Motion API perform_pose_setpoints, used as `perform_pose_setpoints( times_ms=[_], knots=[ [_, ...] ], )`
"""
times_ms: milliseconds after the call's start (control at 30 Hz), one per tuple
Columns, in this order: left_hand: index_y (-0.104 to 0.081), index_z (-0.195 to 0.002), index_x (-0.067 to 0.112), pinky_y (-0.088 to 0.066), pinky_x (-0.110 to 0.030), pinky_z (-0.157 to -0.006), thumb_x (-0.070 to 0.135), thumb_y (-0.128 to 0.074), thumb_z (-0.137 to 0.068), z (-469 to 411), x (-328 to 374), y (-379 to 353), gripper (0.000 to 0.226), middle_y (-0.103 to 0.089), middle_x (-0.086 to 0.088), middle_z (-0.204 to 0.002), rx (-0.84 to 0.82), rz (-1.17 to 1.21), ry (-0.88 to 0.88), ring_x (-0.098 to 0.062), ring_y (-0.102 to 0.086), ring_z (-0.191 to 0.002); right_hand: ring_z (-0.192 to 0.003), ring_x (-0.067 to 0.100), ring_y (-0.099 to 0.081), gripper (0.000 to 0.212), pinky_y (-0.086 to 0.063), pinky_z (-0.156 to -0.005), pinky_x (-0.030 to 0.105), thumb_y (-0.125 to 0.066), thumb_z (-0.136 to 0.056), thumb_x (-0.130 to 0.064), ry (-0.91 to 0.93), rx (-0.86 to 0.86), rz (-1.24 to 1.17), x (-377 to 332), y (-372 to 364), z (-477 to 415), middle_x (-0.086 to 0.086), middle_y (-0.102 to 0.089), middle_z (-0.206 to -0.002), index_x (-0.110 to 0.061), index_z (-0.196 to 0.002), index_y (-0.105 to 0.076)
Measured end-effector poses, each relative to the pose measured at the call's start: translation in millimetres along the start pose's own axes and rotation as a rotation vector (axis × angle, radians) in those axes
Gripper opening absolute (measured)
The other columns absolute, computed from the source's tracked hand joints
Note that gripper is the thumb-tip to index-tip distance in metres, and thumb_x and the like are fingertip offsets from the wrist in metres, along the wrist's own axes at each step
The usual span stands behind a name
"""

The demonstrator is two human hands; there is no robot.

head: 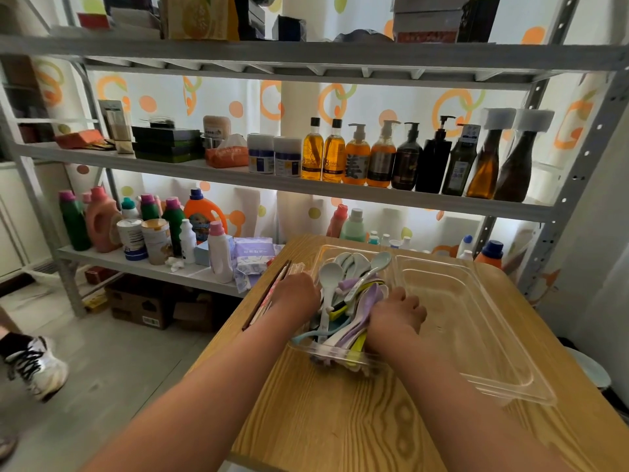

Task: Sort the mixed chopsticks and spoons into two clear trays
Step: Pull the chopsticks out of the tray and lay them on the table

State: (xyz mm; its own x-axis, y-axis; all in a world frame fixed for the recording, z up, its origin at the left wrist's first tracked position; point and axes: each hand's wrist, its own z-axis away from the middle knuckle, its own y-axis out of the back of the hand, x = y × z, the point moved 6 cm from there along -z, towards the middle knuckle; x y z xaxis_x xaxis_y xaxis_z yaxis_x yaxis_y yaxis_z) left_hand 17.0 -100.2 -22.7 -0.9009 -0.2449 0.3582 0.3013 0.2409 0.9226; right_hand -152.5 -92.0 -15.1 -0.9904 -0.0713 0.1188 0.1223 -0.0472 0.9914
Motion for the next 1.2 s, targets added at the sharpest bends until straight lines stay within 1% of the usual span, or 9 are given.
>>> perform_pose_setpoints(
  times_ms=[133, 267, 367, 533, 733, 933, 1067, 1133, 1200],
  knots=[
    [-0.058, -0.108, 0.006, -0.051, -0.034, -0.079, 0.026, -0.040, -0.099, 0.5, 0.4, 1.8, 0.028, -0.064, -0.013, -0.106, 0.009, -0.001, -0.001, -0.026, -0.062, -0.094, -0.112, 0.030, -0.046, 0.037, -0.042, -0.089, 0.034, -0.036, -0.099, -0.012, -0.045, 0.131, -0.095, -0.2, 5.4, -4.4, 0.017, -0.043, -0.125, -0.004, -0.136, -0.035],
    [-0.058, -0.109, 0.006, -0.052, -0.036, -0.083, 0.026, -0.040, -0.099, 1.0, -1.5, 0.0, 0.029, -0.064, -0.014, -0.108, 0.003, 0.014, 0.008, -0.027, -0.062, -0.096, -0.111, 0.030, -0.053, 0.036, -0.045, -0.085, 0.032, -0.025, -0.102, -0.014, -0.038, 0.196, -0.148, 2.5, 12.4, -3.7, 0.017, -0.050, -0.122, -0.002, -0.132, -0.042],
    [-0.059, -0.108, 0.005, -0.052, -0.037, -0.084, 0.027, -0.039, -0.099, 0.9, -2.4, -0.5, 0.030, -0.064, -0.014, -0.108, 0.004, 0.038, 0.012, -0.027, -0.062, -0.096, -0.107, 0.029, -0.058, 0.035, -0.045, -0.078, 0.030, -0.028, -0.103, -0.017, -0.024, 0.236, -0.234, 6.8, 17.4, -2.7, 0.016, -0.055, -0.119, -0.004, -0.129, -0.047],
    [-0.060, -0.106, 0.005, -0.045, -0.032, -0.073, 0.026, -0.040, -0.099, 1.2, -2.0, 0.6, 0.030, -0.064, -0.014, -0.106, 0.019, 0.043, 0.011, -0.027, -0.061, -0.095, -0.104, 0.029, -0.060, 0.034, -0.038, -0.071, 0.027, -0.036, -0.100, -0.021, -0.017, 0.183, -0.367, 21.5, 25.4, -3.1, 0.012, -0.064, -0.114, -0.007, -0.113, -0.063],
    [-0.060, -0.106, 0.005, -0.045, -0.032, -0.074, 0.029, -0.040, -0.099, 1.3, -1.8, 0.3, 0.031, -0.064, -0.014, -0.106, 0.012, 0.062, 0.009, -0.027, -0.060, -0.094, -0.106, 0.029, -0.060, 0.029, -0.047, -0.078, 0.031, -0.050, -0.093, -0.028, -0.038, 0.140, -0.391, 29.6, 32.1, -5.0, 0.011, -0.062, -0.116, -0.011, -0.113, -0.062],
    [-0.059, -0.109, 0.009, -0.048, -0.034, -0.077, 0.036, -0.037, -0.099, -4.5, -5.4, -1.4, 0.036, -0.064, -0.012, -0.108, -0.040, 0.015, 0.029, -0.026, -0.060, -0.096, -0.094, 0.028, -0.064, 0.021, -0.046, -0.072, 0.030, -0.060, -0.088, -0.022, -0.010, 0.342, -0.488, 40.7, 60.5, 3.8, 0.012, -0.066, -0.103, -0.006, -0.102, -0.065],
    [-0.050, -0.129, 0.010, -0.048, -0.041, -0.091, 0.044, -0.036, -0.096, -5.7, -8.7, -1.0, 0.049, -0.058, -0.013, -0.125, -0.091, 0.004, 0.054, -0.029, -0.056, -0.110, -0.071, 0.020, -0.058, 0.017, -0.040, -0.062, 0.025, -0.058, -0.089, -0.014, 0.081, 0.574, -0.652, 39.0, 78.8, 13.2, 0.015, -0.066, -0.084, 0.000, -0.089, -0.066],
    [-0.043, -0.135, 0.011, -0.047, -0.044, -0.094, 0.046, -0.040, -0.094, -3.3, -7.9, 6.9, 0.054, -0.053, -0.013, -0.131, -0.019, 0.020, 0.067, -0.031, -0.052, -0.117, -0.075, 0.020, -0.062, 0.016, -0.046, -0.065, 0.025, -0.058, -0.090, -0.015, 0.160, 0.695, -0.729, 34.9, 86.1, 21.2, 0.013, -0.066, -0.083, -0.001, -0.090, -0.066],
    [-0.051, -0.124, 0.010, -0.047, -0.041, -0.092, 0.042, -0.043, -0.094, 0.4, -3.1, 23.3, 0.044, -0.057, -0.012, -0.123, 0.120, 0.094, 0.051, -0.030, -0.055, -0.111, -0.078, 0.022, -0.063, 0.019, -0.045, -0.068, 0.023, -0.059, -0.091, -0.017, 0.227, 0.785, -0.762, 29.5, 91.0, 27.3, 0.012, -0.067, -0.086, -0.001, -0.097, -0.066]
  ],
)
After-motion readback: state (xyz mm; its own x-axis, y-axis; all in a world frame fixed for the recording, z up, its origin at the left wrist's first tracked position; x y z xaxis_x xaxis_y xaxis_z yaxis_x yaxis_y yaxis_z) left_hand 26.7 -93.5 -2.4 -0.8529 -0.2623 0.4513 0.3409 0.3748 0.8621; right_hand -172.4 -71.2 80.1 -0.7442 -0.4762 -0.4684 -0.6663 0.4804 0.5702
